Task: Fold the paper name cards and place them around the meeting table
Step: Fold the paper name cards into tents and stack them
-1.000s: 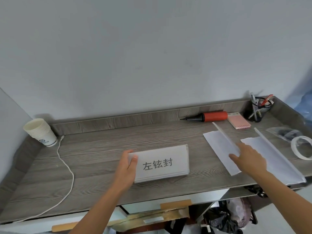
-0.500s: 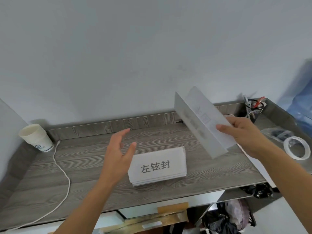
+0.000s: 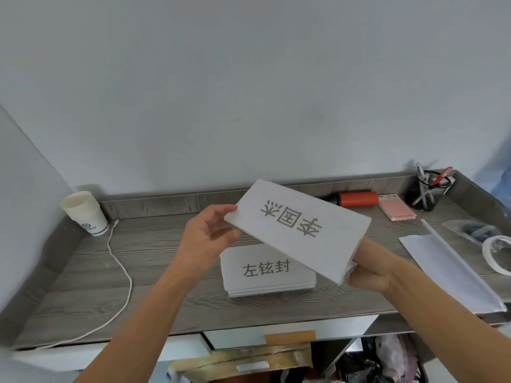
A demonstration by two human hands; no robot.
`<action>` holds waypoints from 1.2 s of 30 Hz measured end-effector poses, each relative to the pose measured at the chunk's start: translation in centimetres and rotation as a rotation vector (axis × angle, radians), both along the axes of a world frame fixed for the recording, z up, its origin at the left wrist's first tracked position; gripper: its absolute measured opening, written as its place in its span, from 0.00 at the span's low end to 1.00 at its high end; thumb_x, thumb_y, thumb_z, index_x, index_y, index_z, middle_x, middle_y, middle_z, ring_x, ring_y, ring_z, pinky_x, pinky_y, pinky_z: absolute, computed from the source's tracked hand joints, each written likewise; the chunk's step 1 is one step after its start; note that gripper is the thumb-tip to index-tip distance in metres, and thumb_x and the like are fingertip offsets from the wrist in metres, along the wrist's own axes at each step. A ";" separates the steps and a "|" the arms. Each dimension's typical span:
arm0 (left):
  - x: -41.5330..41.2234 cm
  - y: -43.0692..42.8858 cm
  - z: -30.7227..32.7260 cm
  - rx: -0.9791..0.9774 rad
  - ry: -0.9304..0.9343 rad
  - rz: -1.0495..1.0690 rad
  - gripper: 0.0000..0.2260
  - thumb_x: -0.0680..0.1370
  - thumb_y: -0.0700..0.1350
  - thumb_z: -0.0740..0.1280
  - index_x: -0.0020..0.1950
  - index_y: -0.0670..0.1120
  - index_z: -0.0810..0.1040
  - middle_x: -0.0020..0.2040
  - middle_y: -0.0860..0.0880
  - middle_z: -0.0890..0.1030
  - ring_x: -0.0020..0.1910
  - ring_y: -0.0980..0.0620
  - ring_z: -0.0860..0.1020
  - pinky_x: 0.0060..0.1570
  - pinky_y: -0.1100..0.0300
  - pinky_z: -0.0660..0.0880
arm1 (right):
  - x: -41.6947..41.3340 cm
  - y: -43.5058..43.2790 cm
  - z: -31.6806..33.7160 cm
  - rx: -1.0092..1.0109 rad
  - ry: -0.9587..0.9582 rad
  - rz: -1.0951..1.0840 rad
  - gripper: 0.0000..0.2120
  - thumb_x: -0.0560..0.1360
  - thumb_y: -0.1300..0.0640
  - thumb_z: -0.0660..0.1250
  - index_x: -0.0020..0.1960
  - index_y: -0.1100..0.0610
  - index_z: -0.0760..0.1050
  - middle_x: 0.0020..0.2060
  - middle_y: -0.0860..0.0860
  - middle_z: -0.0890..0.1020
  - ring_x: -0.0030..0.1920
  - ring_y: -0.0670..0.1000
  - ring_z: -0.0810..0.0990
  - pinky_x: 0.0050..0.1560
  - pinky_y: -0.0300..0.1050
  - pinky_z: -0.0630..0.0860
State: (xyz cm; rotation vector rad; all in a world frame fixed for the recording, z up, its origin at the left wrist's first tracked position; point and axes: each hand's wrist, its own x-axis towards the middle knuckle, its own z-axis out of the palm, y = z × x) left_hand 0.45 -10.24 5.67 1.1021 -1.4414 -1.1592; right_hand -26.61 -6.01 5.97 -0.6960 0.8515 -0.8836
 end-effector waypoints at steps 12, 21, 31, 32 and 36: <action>1.0 -0.6 0.0 -0.021 -0.016 0.259 0.12 0.72 0.31 0.70 0.48 0.46 0.82 0.39 0.45 0.83 0.38 0.55 0.82 0.39 0.66 0.80 | -0.1 -0.1 -0.8 -0.220 0.391 -0.343 0.10 0.79 0.53 0.62 0.55 0.56 0.78 0.49 0.55 0.86 0.41 0.55 0.86 0.31 0.40 0.80; 1.1 -1.2 -4.7 -0.093 -0.640 0.249 0.08 0.73 0.38 0.70 0.51 0.42 0.83 0.40 0.48 0.82 0.40 0.48 0.79 0.50 0.53 0.78 | 0.2 -1.4 -6.9 -0.477 1.550 -0.061 0.16 0.78 0.49 0.63 0.39 0.58 0.80 0.33 0.53 0.84 0.36 0.53 0.83 0.40 0.47 0.78; -0.3 -0.2 -7.3 -0.035 -0.687 0.288 0.18 0.81 0.43 0.60 0.69 0.40 0.71 0.53 0.43 0.81 0.53 0.44 0.79 0.56 0.54 0.72 | 0.6 -0.8 -8.0 -0.445 1.401 -0.004 0.26 0.78 0.50 0.63 0.75 0.46 0.61 0.62 0.46 0.79 0.53 0.48 0.81 0.55 0.48 0.77; -0.5 -0.2 -7.5 -0.033 -0.693 0.287 0.18 0.81 0.43 0.60 0.70 0.39 0.70 0.52 0.42 0.82 0.54 0.43 0.79 0.55 0.53 0.72 | 0.5 -0.5 -8.1 -0.431 1.367 -0.002 0.27 0.78 0.51 0.63 0.75 0.47 0.60 0.62 0.46 0.79 0.53 0.49 0.80 0.56 0.48 0.77; -1.7 -0.6 -7.6 -0.035 -0.682 0.247 0.17 0.81 0.43 0.61 0.68 0.38 0.72 0.57 0.40 0.81 0.55 0.42 0.78 0.57 0.50 0.74 | -1.1 0.5 -8.1 -0.318 1.156 -0.063 0.30 0.78 0.54 0.64 0.77 0.47 0.57 0.61 0.47 0.79 0.53 0.49 0.80 0.59 0.48 0.76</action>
